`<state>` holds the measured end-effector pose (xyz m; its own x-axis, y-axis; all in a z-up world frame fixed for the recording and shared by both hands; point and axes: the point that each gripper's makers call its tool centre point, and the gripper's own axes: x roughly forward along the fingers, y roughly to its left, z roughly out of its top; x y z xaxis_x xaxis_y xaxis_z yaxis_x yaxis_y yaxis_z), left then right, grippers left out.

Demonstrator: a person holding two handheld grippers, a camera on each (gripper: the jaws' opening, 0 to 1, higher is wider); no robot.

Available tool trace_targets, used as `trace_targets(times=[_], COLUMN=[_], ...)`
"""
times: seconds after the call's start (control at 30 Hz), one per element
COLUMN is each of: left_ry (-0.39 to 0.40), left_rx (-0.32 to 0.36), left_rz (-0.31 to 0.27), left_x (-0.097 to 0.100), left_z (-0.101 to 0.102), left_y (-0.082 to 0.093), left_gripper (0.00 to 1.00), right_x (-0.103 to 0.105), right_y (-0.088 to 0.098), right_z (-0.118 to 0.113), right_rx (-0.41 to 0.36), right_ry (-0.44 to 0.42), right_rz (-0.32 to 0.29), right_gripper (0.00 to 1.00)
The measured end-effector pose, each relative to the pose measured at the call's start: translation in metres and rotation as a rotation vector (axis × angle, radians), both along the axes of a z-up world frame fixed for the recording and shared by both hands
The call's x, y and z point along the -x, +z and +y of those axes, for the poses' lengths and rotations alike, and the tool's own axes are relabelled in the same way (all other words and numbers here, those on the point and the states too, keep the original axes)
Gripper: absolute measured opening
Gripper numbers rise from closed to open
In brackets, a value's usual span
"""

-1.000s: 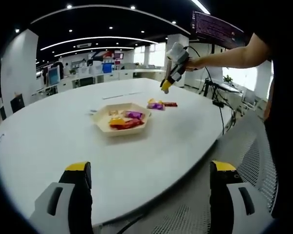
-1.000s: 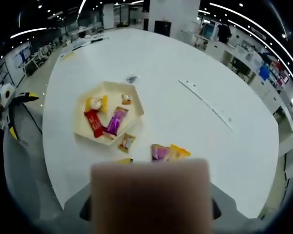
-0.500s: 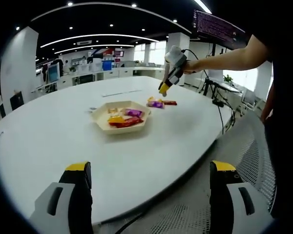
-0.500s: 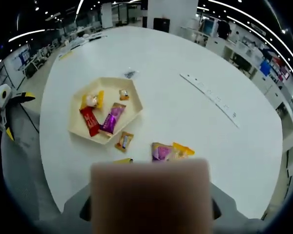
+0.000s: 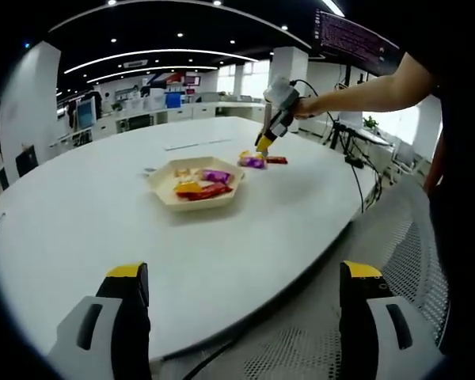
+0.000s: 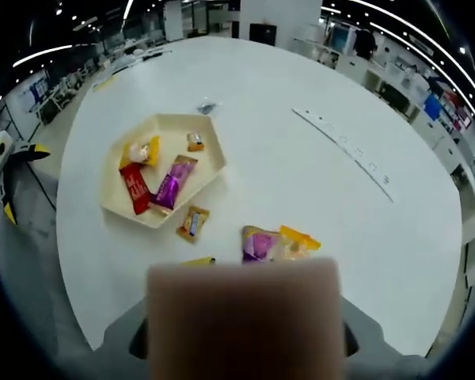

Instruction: Place the target food into the container with the food tongs after gripping and lifting it, then release it inside without dropping or visibly crushing the food.

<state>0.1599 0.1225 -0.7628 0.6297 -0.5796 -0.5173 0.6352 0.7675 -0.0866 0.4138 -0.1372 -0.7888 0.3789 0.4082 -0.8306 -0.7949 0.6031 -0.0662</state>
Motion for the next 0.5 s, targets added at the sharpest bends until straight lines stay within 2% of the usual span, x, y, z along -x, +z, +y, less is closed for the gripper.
trace_targets(times=[0.27,0.5], left_ry=[0.013,0.014], left_rx=[0.007,-0.002], left_rz=[0.013,0.031], left_x=[-0.001,-0.001], left_z=[0.001,0.002], left_y=[-0.001,-0.005], left_gripper=[0.98,0.98], right_x=[-0.008,-0.016], right_y=[-0.014,-0.019], right_z=[0.002,0.004], right_rx=[0.004,-0.002], right_ry=[-0.007,-0.013], right_rz=[0.024,0.021], right_gripper=[0.27,0.27])
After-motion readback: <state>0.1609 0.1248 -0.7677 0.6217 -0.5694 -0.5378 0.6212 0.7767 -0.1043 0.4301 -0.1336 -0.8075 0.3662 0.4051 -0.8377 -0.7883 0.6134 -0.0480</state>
